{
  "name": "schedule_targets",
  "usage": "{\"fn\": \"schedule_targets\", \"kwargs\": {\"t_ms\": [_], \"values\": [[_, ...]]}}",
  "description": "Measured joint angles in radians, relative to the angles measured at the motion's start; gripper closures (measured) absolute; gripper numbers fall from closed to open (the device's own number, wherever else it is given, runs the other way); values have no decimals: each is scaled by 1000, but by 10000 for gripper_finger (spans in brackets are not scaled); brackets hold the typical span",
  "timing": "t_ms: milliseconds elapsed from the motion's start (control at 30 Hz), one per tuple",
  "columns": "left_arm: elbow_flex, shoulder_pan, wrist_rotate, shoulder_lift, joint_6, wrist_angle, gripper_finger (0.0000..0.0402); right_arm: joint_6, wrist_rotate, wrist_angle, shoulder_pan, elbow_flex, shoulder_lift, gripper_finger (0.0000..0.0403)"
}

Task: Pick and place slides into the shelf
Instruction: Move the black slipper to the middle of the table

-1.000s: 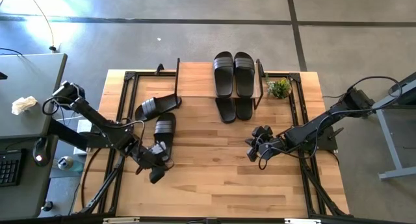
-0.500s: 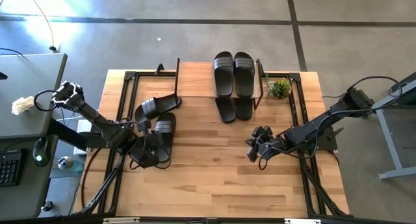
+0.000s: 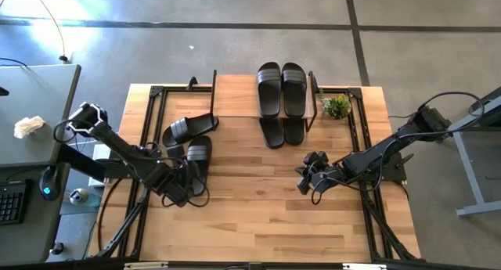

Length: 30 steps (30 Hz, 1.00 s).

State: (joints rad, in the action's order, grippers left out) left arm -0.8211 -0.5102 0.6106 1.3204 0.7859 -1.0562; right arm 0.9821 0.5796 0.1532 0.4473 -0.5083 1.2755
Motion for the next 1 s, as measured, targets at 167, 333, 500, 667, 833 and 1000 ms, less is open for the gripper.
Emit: {"fn": "schedule_targets", "kwargs": {"t_ms": [167,333,500,667,833,1000], "values": [[0,0,21,109,-8,-1,208,-4,0,0,0,0,0,403],[0,0,46,216,5,2,214,-6,0,-1,0,0,0,403],[0,0,91,277,32,6,231,-7,-7,-2,0,0,0,403],[0,0,138,285,34,7,244,-5,-14,-3,0,0,0,403],[0,0,188,285,34,-20,246,-4,-14,-3,0,0,0,403],[0,43,210,285,34,-37,240,-4,-5,-3,0,0,0,403]]}}
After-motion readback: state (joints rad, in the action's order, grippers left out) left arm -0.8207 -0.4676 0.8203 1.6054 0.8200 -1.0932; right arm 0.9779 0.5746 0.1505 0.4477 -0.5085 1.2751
